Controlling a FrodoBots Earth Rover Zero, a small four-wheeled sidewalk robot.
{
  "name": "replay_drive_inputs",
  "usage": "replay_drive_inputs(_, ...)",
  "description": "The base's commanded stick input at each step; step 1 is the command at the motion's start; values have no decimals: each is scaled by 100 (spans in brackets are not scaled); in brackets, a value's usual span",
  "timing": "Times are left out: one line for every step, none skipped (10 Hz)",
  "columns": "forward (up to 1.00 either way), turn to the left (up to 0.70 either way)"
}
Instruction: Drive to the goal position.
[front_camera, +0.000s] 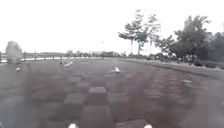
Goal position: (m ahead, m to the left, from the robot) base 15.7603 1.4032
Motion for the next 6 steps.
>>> replay_drive_inputs(100, -18)
replay_drive_inputs(100, -40)
replay_drive_inputs(100, -40)
replay_drive_inputs(100, -40)
replay_drive_inputs(100, -40)
replay_drive_inputs(100, -40)
